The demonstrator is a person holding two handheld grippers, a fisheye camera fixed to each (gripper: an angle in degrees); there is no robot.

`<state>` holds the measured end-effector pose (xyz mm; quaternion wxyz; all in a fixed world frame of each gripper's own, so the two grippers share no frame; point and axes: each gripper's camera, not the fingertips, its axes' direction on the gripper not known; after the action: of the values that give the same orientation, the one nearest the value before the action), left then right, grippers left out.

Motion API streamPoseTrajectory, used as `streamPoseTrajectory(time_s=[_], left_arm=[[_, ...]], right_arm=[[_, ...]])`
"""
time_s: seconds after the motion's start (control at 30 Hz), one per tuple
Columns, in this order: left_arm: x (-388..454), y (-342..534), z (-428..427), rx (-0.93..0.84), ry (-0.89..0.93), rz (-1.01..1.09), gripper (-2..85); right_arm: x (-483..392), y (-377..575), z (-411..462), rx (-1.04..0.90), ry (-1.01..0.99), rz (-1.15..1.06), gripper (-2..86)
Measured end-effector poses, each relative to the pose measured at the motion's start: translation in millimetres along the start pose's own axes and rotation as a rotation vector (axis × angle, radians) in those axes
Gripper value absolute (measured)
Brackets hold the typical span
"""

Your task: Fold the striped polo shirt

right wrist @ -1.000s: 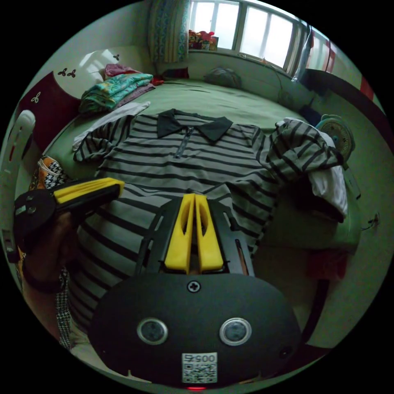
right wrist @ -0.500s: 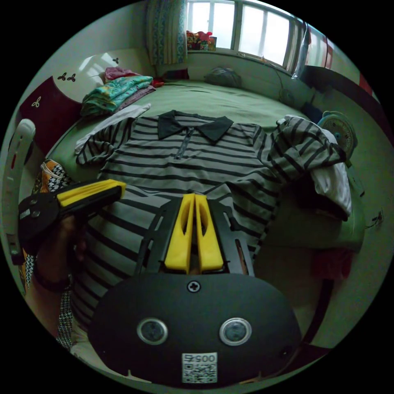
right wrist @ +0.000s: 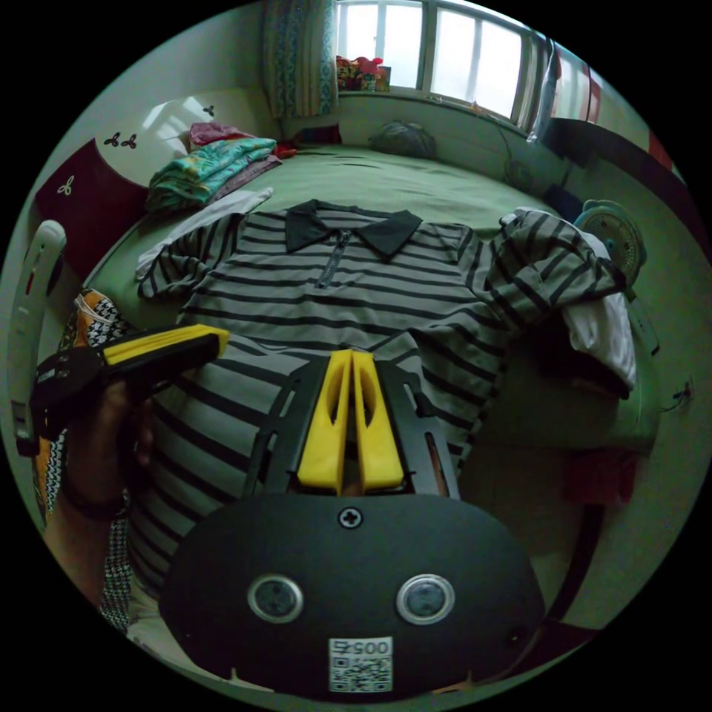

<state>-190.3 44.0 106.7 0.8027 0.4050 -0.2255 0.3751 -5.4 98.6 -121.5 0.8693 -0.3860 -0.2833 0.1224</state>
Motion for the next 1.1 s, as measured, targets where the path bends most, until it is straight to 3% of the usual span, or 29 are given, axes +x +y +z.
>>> streamPoseTrajectory(time_s=[1.1], left_arm=[[15, 6, 20, -0.005, -0.024, 0.003, -0.7]], right_arm=[[-1, 1, 12, 0.001, 0.002, -0.001, 0.0]])
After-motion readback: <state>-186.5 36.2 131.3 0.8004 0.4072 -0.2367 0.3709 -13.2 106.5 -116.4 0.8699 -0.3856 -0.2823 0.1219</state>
